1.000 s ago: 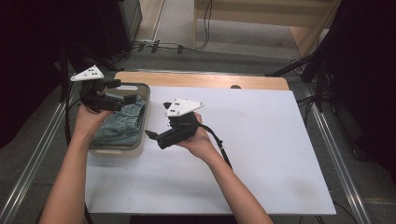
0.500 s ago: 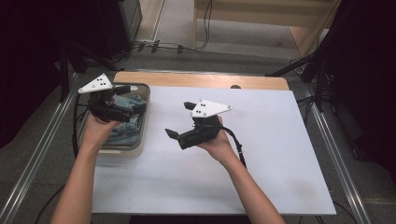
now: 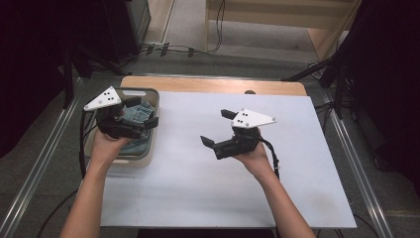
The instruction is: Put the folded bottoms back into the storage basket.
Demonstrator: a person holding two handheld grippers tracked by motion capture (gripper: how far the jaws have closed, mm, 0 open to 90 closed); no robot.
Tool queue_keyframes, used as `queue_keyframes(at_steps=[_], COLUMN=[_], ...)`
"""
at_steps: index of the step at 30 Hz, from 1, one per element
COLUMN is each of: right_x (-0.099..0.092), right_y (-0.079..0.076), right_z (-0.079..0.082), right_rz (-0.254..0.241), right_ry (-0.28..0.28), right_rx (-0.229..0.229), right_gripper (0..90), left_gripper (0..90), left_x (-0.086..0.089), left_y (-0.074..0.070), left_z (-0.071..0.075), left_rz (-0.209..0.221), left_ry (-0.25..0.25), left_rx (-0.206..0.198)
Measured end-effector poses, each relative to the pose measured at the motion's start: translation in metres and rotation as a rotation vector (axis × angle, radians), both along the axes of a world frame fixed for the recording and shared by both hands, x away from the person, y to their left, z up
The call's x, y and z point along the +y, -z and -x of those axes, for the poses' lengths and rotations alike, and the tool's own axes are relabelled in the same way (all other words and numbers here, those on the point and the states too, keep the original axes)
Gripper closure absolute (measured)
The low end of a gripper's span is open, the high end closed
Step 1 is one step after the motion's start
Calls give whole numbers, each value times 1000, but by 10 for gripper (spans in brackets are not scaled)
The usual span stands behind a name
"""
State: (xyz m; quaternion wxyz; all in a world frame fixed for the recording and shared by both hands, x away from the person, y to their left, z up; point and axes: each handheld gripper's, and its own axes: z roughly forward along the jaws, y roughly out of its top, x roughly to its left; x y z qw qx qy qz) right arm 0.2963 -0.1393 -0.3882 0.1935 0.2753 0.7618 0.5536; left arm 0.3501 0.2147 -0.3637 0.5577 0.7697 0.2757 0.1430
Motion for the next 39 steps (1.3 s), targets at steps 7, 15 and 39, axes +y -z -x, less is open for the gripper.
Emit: queue_keyframes(at_steps=[7,15,39], right_x=[-27,-52,-107], right_y=[0,1,7], right_z=[8,21,51], right_rz=[-22,-53,-70], right_ry=[39,80,172], right_rx=[-2,-3,-21], right_gripper=[0,0,0], left_gripper=[0,0,0], left_x=[-2,-4,-13], left_y=[2,3,11], left_z=[10,21,45], left_rz=[22,9,-21], left_ry=[-10,-12,-28], left_rx=[-10,-16,-6])
